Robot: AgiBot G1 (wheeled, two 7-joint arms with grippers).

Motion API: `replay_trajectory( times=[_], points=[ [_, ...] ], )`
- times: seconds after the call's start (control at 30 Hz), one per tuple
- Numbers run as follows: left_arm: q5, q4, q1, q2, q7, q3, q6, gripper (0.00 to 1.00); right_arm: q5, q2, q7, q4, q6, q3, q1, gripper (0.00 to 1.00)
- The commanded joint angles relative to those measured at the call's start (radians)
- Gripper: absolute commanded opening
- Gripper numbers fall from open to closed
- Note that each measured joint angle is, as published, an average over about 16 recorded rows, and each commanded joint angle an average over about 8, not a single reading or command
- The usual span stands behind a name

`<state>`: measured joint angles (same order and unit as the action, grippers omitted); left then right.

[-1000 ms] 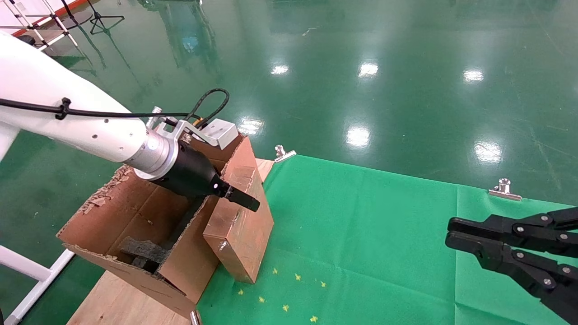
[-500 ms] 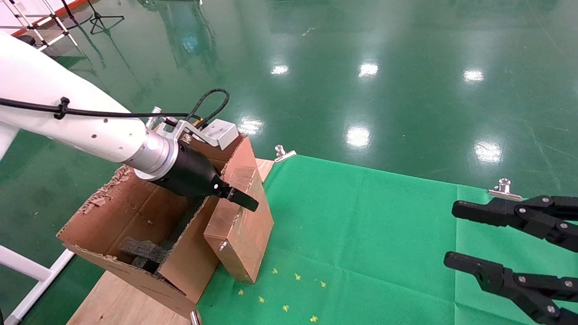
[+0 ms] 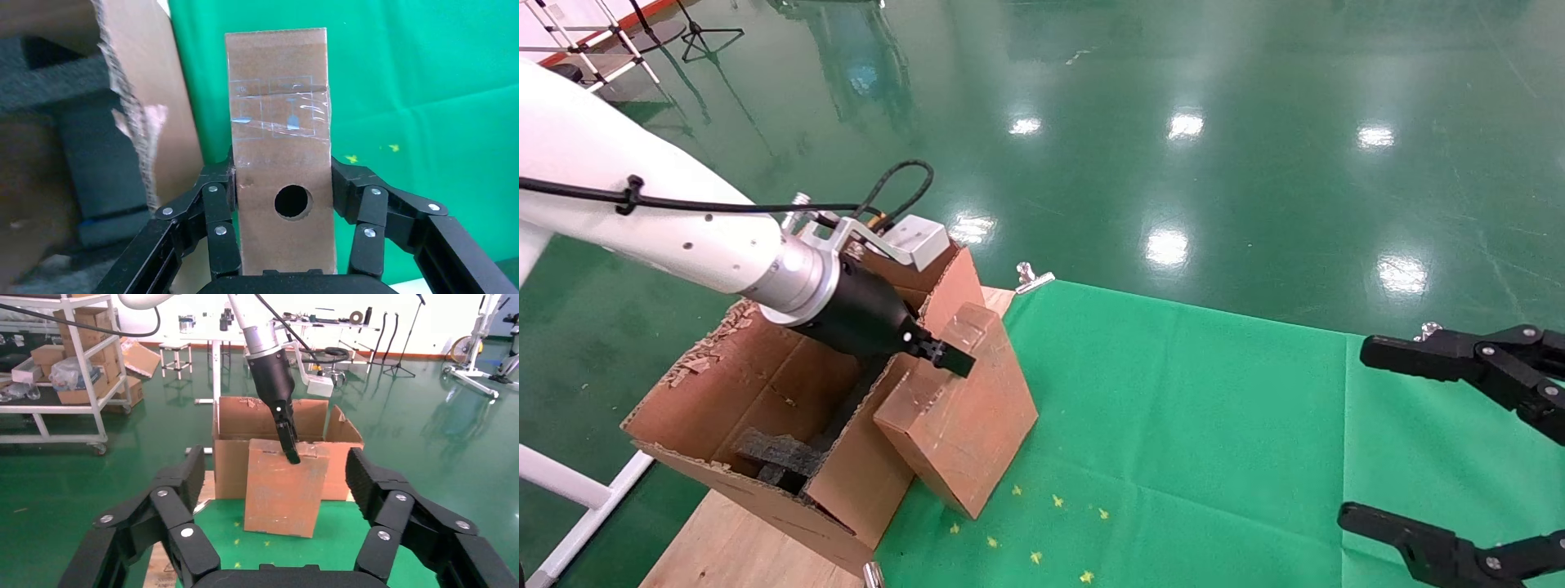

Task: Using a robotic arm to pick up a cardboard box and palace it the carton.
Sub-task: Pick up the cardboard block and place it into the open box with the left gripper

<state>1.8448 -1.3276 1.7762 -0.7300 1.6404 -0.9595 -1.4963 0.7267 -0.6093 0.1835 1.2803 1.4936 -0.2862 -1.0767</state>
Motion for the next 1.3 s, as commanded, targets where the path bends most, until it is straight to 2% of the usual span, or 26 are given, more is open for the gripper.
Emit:
replay_trajectory(
  times=[0.03,0.37,0.57,0.73,1.0,1.3],
  points=[
    [0.007,-0.001,0.005,0.003,-0.012,-0.001,0.003,0.0,0.0,0.0,0.0,0.0,0.0,0.0,0.0,1.0],
    [-0.103,0.081,0.136,0.093,-0.193,0.127,0.086,0.0,0.0,0.0,0.0,0.0,0.0,-0.001,0.0,1.0],
    [-0.092,0.203,0.227,0.139,-0.335,0.164,0.092,0.0,-0.001,0.0,-0.001,0.0,0.0,-0.001,0.0,1.0],
    [-0.055,0.345,0.279,0.172,-0.512,0.16,0.076,0.0,-0.001,0.0,-0.001,0.0,0.0,-0.002,-0.001,1.0],
    [-0.017,0.619,0.252,0.179,-0.789,0.125,0.097,0.0,-0.001,0.001,-0.001,0.0,-0.001,-0.002,-0.001,1.0],
    [0.021,0.856,0.194,0.116,-0.991,0.089,0.194,0.0,-0.002,0.001,-0.001,0.0,-0.001,-0.003,-0.001,1.0]
  ],
)
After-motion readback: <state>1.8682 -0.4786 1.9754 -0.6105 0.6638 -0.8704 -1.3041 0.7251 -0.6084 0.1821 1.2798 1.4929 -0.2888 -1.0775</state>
